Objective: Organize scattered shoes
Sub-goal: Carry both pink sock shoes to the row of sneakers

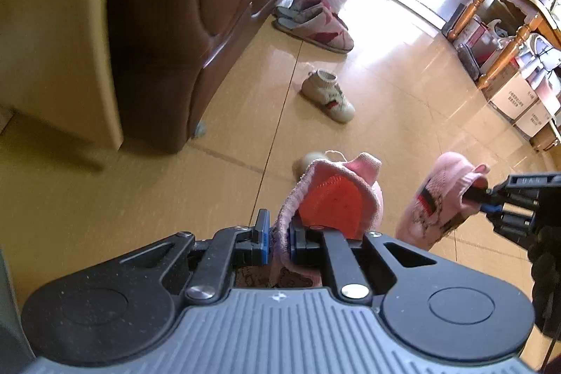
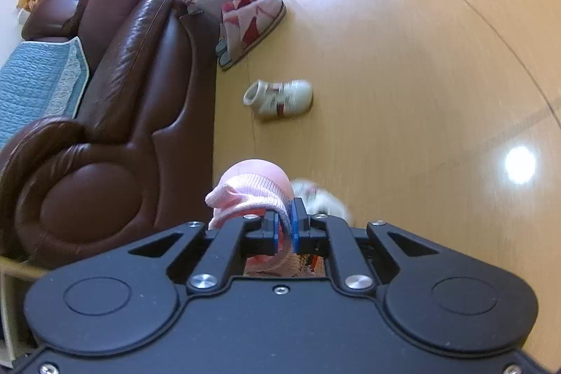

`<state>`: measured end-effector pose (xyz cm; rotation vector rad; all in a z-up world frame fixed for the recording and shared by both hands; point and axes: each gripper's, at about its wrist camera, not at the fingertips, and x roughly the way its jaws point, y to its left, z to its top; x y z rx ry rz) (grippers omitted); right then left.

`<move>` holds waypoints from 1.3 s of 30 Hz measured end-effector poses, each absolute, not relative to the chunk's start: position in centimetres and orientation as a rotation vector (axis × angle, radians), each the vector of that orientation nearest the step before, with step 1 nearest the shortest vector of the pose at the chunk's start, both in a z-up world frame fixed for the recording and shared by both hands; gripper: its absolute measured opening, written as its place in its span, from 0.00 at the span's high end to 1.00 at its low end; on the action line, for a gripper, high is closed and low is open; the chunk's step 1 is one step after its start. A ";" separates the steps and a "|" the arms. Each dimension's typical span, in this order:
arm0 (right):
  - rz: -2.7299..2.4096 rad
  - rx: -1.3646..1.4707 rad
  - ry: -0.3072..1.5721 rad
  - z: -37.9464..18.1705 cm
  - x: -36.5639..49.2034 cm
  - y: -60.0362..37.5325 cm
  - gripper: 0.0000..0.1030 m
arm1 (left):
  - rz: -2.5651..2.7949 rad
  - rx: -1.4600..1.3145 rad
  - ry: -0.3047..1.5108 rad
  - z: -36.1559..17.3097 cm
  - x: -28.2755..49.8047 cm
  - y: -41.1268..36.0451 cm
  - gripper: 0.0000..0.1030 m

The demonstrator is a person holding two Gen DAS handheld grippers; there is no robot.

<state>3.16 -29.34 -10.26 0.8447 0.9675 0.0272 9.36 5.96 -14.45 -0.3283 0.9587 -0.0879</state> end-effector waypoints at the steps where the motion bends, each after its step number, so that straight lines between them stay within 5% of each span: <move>1: 0.033 0.847 0.977 -10.4 2.1 -28.8 0.92 | -0.084 -0.333 0.962 -14.3 8.3 6.1 0.91; 20: -0.002 0.879 1.327 -18.7 -13.8 -19.1 0.92 | -0.052 -0.213 1.116 -15.9 -4.4 5.6 0.91; 39: 0.115 0.693 1.585 -25.4 -15.3 -11.9 0.92 | 0.023 -0.225 1.190 -18.8 -6.3 8.6 0.91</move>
